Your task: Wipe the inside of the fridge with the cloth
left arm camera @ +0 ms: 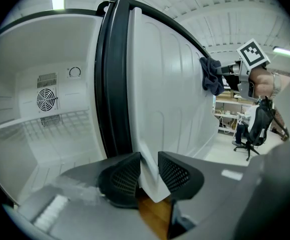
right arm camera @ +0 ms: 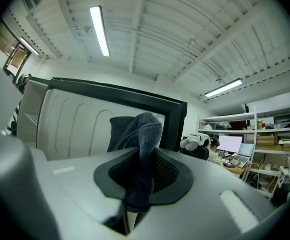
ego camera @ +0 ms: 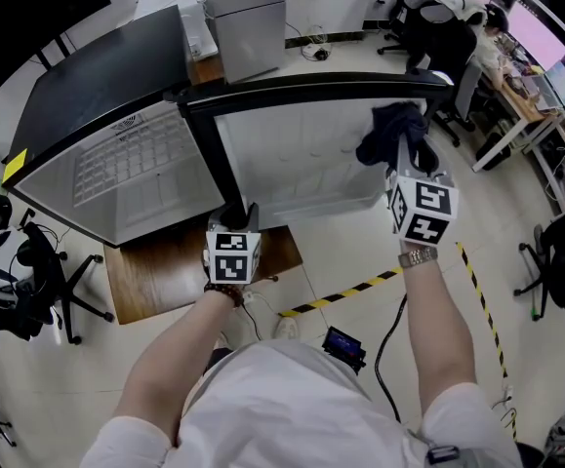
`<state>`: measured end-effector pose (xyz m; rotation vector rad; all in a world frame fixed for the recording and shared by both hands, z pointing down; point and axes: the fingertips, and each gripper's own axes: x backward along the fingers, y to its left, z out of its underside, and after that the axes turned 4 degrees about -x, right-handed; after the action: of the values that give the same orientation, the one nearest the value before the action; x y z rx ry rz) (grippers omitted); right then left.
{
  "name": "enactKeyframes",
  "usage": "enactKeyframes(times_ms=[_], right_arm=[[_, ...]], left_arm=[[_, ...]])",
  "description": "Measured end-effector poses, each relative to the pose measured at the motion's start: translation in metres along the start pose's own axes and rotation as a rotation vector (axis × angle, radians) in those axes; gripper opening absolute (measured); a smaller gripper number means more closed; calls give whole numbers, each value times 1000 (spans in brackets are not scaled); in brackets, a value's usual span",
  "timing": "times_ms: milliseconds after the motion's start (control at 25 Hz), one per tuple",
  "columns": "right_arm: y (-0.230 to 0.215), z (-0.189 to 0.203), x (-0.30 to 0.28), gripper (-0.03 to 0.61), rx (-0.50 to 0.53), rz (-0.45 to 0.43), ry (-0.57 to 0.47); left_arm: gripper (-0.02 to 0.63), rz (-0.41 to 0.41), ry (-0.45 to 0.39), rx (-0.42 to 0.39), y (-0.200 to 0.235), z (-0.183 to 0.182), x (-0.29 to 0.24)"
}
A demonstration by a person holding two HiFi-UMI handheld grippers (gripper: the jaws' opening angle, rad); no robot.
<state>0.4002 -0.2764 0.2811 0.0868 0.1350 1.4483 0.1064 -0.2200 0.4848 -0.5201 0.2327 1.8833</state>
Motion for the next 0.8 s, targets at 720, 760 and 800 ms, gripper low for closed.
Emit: enactKeyframes(times_ms=[720, 760, 800], right_arm=[[241, 22, 41, 55, -11, -485, 21], [253, 25, 41, 55, -6, -507, 29], [263, 28, 39, 55, -2, -526, 37]], left_arm=[[129, 17, 8, 21, -4, 16, 8], [129, 17, 11, 20, -4, 17, 8], [129, 18, 13, 19, -4, 18, 8]])
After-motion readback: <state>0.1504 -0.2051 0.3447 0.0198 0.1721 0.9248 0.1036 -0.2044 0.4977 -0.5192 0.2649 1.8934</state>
